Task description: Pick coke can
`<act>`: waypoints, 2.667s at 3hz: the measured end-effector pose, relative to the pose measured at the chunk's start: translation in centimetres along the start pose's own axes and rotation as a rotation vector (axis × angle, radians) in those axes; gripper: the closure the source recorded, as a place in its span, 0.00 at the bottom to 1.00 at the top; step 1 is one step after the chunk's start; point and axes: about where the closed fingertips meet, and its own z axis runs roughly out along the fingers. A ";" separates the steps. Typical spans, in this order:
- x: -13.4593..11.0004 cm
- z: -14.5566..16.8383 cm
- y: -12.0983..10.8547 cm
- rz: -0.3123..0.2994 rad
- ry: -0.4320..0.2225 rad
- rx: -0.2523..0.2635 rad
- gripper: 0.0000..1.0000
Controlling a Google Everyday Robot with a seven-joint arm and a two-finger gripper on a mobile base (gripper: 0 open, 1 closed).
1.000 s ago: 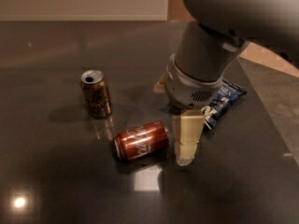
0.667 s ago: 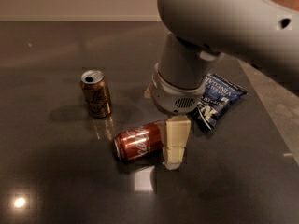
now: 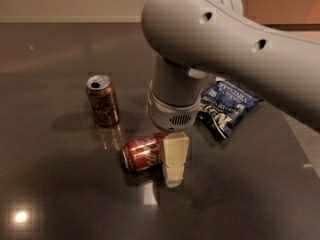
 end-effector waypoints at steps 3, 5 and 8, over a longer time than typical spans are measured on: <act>0.9 0.9 0.2 -0.016 0.033 -0.022 0.65; 1.1 -1.8 -0.9 -0.017 -0.015 -0.026 1.00; -0.2 -8.3 -2.7 -0.089 -0.101 -0.003 1.00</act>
Offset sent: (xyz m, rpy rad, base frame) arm -0.0025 -0.0096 -0.0173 -0.0544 0.0188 0.0272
